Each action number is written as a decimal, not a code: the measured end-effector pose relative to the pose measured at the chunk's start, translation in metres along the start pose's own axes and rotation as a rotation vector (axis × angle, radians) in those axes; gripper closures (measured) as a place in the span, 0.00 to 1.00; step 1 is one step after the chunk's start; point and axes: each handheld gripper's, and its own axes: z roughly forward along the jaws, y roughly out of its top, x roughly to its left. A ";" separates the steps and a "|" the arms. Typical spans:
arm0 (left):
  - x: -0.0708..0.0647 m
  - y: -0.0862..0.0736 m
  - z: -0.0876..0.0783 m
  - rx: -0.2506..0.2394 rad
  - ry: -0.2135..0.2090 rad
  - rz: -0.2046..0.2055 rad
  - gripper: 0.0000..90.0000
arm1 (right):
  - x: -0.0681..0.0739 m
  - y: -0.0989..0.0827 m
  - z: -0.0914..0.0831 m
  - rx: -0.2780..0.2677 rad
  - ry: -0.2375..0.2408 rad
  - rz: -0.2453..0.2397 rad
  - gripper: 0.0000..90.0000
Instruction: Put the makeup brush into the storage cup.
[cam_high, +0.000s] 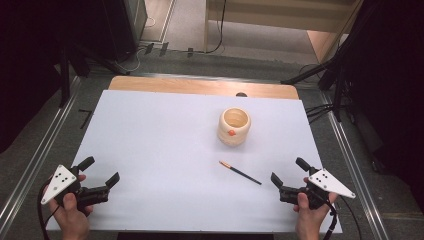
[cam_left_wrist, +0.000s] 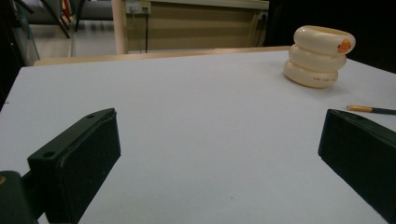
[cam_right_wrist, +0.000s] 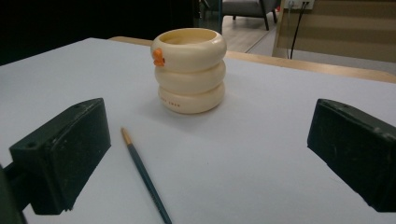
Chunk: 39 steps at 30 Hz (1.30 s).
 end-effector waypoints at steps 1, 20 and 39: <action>0.000 0.000 0.000 -0.001 0.000 -0.004 0.00 | 0.001 0.002 0.001 0.001 0.002 -0.001 0.00; 0.001 0.000 0.000 -0.001 0.003 -0.001 0.00 | 0.016 0.035 0.037 0.044 0.056 -0.070 0.00; 0.001 0.000 0.000 -0.001 0.001 -0.001 0.00 | 0.030 0.051 0.067 0.129 0.104 -0.113 0.00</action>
